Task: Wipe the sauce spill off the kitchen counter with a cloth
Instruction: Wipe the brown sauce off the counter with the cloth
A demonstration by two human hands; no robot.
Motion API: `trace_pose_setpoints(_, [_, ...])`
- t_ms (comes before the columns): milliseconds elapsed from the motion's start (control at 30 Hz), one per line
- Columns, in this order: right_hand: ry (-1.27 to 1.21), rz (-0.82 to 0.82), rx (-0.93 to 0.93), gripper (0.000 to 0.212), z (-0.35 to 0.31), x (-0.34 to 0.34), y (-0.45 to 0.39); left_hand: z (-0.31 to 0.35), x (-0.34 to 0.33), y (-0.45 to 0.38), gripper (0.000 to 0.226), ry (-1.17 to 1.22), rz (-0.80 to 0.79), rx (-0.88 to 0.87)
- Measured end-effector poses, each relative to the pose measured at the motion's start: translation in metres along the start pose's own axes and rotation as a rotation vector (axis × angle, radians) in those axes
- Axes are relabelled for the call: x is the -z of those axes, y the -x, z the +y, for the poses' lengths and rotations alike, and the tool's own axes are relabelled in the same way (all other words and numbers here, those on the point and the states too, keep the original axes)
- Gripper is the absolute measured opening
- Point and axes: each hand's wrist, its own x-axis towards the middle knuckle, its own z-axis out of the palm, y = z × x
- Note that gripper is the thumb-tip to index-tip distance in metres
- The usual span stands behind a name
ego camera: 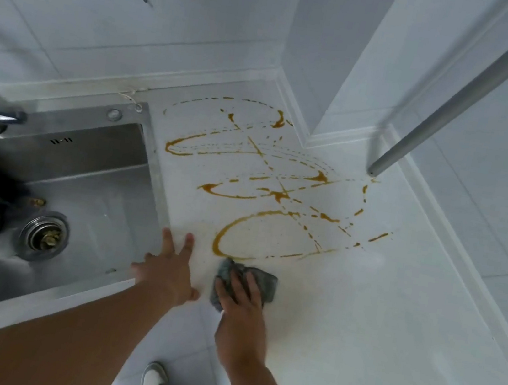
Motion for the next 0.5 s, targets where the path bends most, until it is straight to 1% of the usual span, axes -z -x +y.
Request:
trace_pose_setpoints(67, [0.02,-0.073,0.138,0.073,0.0,0.002,-0.03,-0.01,0.002,-0.003,0.132,-0.026,-0.018,-0.039])
trace_pose_setpoints(100, [0.062,-0.118,0.161,0.072,0.011,0.011,-0.049,-0.012,0.002,-0.004,0.131,-0.045,-0.016,-0.065])
trace_pose_setpoints(133, [0.092,-0.142,0.137,0.07,0.022,0.021,-0.067,-0.016,0.002,-0.004,0.13,-0.057,-0.013,-0.079])
trace_pose_setpoints(167, [0.106,-0.124,0.039,0.068,0.037,0.033,-0.076,-0.017,0.002,-0.004,0.13,-0.064,-0.008,-0.084])
trace_pose_setpoints(267, [-0.012,0.115,-0.522,0.061,0.068,0.056,-0.056,-0.013,0.001,0.0,0.129,-0.1,0.017,-0.092])
trace_pose_setpoints(300, [-0.014,0.176,-0.628,0.06,0.063,0.054,-0.039,-0.012,0.001,0.001,0.128,-0.113,0.03,-0.101])
trace_pose_setpoints(333, [0.001,0.207,-0.647,0.06,0.052,0.045,-0.022,-0.01,0.0,0.002,0.128,-0.127,0.045,-0.103])
trace_pose_setpoints(367, [0.015,0.208,-0.592,0.062,0.038,0.033,-0.012,-0.01,0.001,0.001,0.127,-0.123,0.057,-0.104])
trace_pose_setpoints(400, [0.022,0.175,-0.499,0.067,0.022,0.02,-0.006,-0.009,0.001,0.0,0.126,-0.121,0.062,-0.102])
trace_pose_setpoints(467, [0.043,0.033,-0.223,0.074,-0.009,-0.001,-0.017,-0.009,0.0,-0.002,0.126,-0.113,0.061,-0.107])
trace_pose_setpoints(500, [0.034,-0.047,-0.071,0.073,-0.017,-0.005,-0.03,-0.009,-0.001,-0.002,0.127,-0.122,0.068,-0.118])
